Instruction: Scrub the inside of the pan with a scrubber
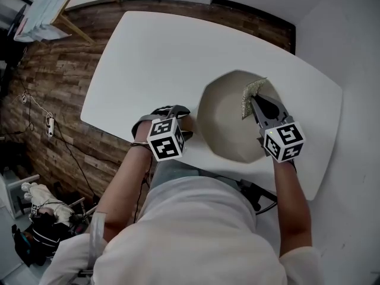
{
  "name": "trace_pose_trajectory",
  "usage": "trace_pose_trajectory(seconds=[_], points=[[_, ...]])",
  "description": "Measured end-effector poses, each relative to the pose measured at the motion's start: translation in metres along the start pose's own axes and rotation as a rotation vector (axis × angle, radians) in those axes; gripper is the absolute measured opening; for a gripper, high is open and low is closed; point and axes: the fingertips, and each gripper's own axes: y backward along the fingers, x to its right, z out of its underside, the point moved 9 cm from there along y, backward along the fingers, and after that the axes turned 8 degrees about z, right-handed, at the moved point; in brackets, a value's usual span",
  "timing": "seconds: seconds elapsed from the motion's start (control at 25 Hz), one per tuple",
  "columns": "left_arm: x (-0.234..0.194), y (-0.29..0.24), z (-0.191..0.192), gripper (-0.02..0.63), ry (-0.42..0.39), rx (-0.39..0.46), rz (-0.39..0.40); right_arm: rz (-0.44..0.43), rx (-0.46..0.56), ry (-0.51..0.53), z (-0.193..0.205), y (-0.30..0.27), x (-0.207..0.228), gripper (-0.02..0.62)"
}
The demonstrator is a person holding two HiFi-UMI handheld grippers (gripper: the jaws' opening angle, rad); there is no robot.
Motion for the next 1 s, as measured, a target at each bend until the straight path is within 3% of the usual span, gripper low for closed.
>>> trace_pose_trajectory(seconds=[0.32, 0.72, 1.0], points=[[0.002, -0.002, 0.002, 0.276, -0.002, -0.014, 0.008, -0.065, -0.093, 0.078, 0.023, -0.028, -0.015, 0.032], [0.002, -0.002, 0.001, 0.276, -0.016, -0.018, 0.014, -0.058, -0.199, 0.095, 0.047, -0.052, -0.013, 0.032], [0.002, -0.002, -0.002, 0.276, -0.017, -0.022, 0.013, -0.050, -0.214, 0.123, 0.049, -0.059, -0.015, 0.032]])
